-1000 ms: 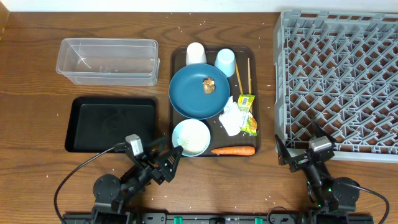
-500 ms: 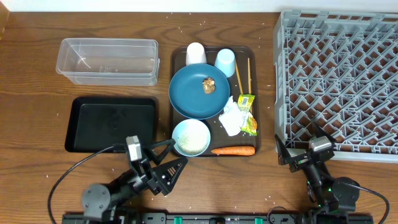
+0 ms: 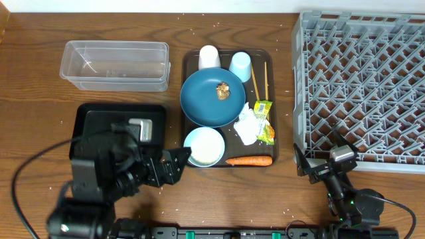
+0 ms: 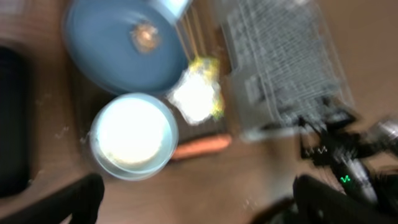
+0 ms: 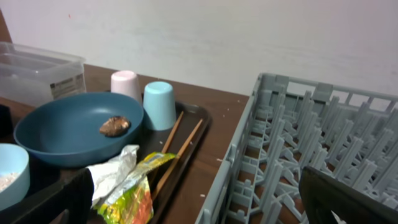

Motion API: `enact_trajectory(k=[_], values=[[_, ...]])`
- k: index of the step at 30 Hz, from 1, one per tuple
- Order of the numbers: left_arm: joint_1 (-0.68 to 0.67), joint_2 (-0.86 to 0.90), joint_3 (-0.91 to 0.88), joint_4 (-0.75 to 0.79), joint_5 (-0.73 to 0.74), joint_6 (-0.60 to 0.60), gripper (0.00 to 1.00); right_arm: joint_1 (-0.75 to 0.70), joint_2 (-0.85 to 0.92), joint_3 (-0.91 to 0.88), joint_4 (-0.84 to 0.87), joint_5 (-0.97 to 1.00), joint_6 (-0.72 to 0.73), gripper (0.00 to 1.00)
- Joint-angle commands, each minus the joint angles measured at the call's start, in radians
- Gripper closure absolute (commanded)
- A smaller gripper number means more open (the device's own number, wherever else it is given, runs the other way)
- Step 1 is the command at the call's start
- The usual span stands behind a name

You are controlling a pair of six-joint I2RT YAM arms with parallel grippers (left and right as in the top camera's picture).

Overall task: Sort waste into correct bins and load items into the dishwasher rack
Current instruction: 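Move the left gripper over the light-blue rice bowl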

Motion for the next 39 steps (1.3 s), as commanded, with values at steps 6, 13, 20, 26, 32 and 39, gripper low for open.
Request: enact_trajectory(k=[6, 13, 20, 26, 32, 39], values=[[-0.004, 0.155, 0.264, -0.175, -0.072, 0.061, 0.02, -0.023, 0.0, -0.002, -0.004, 0.006, -0.013, 0.01], [-0.004, 0.164, 0.264, -0.168, 0.09, 0.0, 0.02, -0.023, 0.0, -0.002, -0.004, 0.006, -0.013, 0.01], [-0.071, 0.212, 0.264, -0.288, -0.145, -0.046, 0.02, -0.023, 0.0, -0.002, -0.004, 0.006, -0.013, 0.01], [-0.253, 0.296, 0.264, -0.266, -0.258, -0.125, 0.02, -0.023, 0.0, -0.002, -0.004, 0.006, -0.013, 0.01], [-0.491, 0.42, 0.264, -0.251, -0.602, -0.335, 0.02, -0.023, 0.0, -0.002, -0.004, 0.006, -0.013, 0.01], [-0.56, 0.589, 0.263, -0.146, -0.656, -0.374, 0.02, -0.023, 0.0, -0.002, -0.004, 0.006, -0.013, 0.01]])
